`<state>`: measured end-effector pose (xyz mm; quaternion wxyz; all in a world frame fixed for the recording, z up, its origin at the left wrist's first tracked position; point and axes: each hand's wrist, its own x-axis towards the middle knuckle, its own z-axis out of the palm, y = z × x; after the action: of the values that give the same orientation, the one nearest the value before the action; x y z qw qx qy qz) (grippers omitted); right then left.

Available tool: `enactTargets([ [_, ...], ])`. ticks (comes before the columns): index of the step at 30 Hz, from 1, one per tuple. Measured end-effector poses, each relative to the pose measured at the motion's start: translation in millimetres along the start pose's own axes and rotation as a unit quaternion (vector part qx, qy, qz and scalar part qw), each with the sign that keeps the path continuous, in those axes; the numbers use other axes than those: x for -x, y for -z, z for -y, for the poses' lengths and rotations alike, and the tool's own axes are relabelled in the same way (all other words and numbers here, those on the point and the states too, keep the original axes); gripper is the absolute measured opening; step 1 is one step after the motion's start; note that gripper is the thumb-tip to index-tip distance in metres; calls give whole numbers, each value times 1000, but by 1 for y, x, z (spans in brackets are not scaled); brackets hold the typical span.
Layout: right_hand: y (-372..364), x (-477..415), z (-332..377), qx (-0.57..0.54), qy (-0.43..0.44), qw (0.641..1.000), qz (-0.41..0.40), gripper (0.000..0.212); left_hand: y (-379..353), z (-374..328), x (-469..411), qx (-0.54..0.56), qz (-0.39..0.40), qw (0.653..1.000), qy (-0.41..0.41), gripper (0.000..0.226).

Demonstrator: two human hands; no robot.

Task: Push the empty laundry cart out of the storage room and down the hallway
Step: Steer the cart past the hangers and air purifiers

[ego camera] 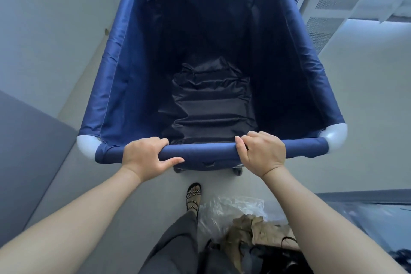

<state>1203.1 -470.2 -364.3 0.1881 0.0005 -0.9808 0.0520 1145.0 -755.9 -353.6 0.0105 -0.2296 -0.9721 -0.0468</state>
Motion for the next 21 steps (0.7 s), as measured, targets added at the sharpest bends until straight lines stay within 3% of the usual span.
enactTargets([
  [10, -14, -63, 6, -33, -6, 995, 97, 52, 4, 42, -64, 5, 48, 999, -12, 72],
  [14, -23, -89, 1, -28, 2, 987, 156, 57, 9, 57, -93, 27, 86, 996, -13, 56],
  [21, -25, -125, -23, -12, 66, 962, 265, 53, 11, 71, -128, 46, 61, 997, -20, 43],
])
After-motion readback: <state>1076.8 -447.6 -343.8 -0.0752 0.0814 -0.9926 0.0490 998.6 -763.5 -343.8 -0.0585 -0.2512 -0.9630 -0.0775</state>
